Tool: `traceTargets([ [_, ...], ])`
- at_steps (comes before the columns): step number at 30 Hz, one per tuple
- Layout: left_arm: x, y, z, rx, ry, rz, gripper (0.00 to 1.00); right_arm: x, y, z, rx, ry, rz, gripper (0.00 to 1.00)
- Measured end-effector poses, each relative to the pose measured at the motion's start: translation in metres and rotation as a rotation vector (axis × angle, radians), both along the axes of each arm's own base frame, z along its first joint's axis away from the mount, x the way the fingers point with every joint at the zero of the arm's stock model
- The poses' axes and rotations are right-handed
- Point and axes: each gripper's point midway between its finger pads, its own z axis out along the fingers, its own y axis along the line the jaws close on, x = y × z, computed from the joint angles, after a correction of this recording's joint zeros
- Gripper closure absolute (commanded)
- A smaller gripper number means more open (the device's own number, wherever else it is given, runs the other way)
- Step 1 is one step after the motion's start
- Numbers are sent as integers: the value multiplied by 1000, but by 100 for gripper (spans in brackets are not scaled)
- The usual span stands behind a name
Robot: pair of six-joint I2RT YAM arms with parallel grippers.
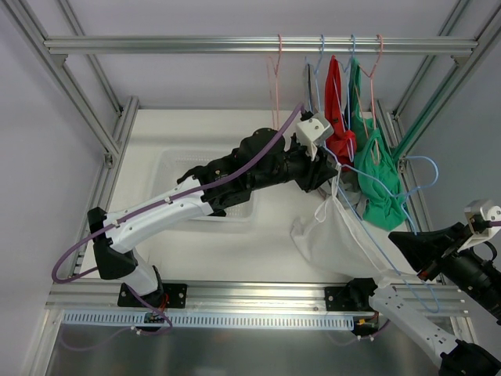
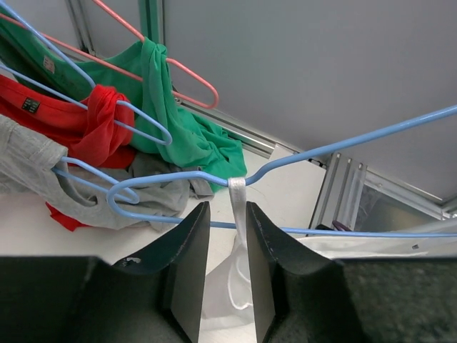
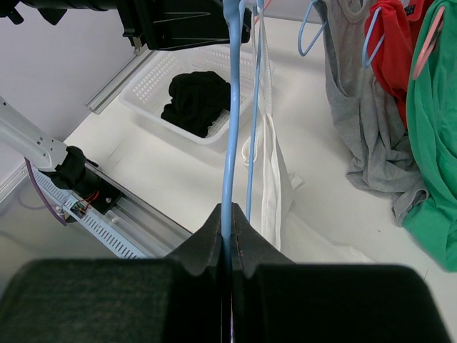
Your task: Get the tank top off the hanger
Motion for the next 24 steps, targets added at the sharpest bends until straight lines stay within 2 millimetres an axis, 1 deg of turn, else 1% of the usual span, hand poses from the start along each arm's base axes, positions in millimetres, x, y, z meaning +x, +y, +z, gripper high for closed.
traceTargets([
  [3,0,0,1,-5,-3,1,74,0,0,0,-1,1,0,100],
  [4,0,0,1,-6,-3,0,71,0,1,0,-1,1,1,100],
  [6,1,-1,1,-6,-5,1,63,0,2,0,0,5,6,100],
  [8,1,-1,-1,-5,-3,1,62,0,3,0,1,8,13,100],
  [9,1,-1,-1,-3,-3,1,64,0,4,0,1,10,18,100],
  [10,1,-1,-1,-3,-3,1,71,0,5,0,2,10,22,100],
  [13,1,-1,-2,-2,-2,1,82,0,6,1,4,14,26,100],
  [14,1,-1,-3,-1,-2,1,92,0,6,1,4,14,26,100],
  [17,1,-2,-5,-2,-4,1,93,0,6,1,4,13,25,100],
  [20,2,-2,-14,13,2,5,89,0,6,1,3,14,24,100],
  [22,3,-1,-21,27,8,10,100,0,6,1,3,13,23,100],
  [24,4,-1,-25,36,8,17,100,0,6,1,4,13,23,100],
])
